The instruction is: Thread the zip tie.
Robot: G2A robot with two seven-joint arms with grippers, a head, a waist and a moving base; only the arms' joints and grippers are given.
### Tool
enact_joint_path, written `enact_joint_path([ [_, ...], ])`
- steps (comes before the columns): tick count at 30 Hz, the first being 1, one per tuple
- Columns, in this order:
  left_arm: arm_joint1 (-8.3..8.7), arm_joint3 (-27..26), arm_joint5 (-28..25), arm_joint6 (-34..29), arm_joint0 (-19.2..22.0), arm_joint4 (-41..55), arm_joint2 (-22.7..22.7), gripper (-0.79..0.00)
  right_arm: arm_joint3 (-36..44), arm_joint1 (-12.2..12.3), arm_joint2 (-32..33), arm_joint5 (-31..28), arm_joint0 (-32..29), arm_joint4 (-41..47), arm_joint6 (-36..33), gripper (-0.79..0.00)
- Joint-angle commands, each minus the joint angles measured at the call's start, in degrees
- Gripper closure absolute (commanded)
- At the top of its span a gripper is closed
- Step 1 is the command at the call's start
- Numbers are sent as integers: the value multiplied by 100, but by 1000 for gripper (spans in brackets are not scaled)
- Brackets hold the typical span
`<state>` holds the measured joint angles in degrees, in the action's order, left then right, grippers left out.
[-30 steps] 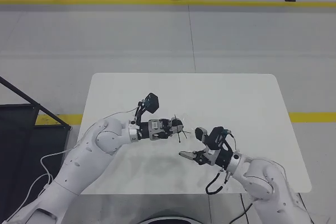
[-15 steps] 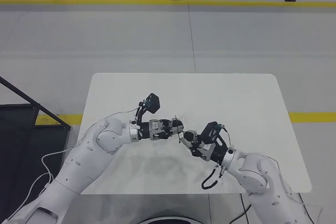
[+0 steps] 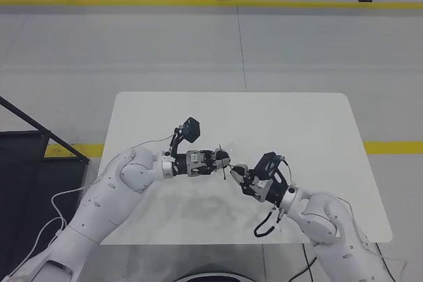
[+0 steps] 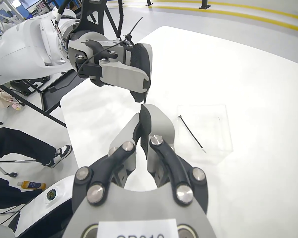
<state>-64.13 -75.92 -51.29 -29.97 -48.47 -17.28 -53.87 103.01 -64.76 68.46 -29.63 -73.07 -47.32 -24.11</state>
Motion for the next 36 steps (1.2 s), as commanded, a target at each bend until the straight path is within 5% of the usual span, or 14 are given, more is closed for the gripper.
enact_joint_path([
  [1,4,8,5,-8,-3,11,-14,-437,-4,2,24,-5,-13,65,35,0],
  [5,18,25,-7,-111,-8,14,-28,-573,-38,15,114,-117,-43,314,96,0],
  [9,45,41,-42,-211,-24,55,-79,-613,-75,35,213,-318,-82,588,114,0],
  [17,142,78,-239,-215,-182,106,-353,-616,-418,97,283,-1190,23,1906,-402,0],
  [24,247,36,-671,45,-450,375,-702,-640,-891,187,98,-1909,340,3671,-1559,0],
  [26,272,-52,-671,71,-522,528,-746,-776,-1061,227,73,-1896,487,4109,-1984,0],
  [36,295,-99,-671,59,-561,672,-776,-785,-1147,254,146,-1710,579,4135,-2132,0],
])
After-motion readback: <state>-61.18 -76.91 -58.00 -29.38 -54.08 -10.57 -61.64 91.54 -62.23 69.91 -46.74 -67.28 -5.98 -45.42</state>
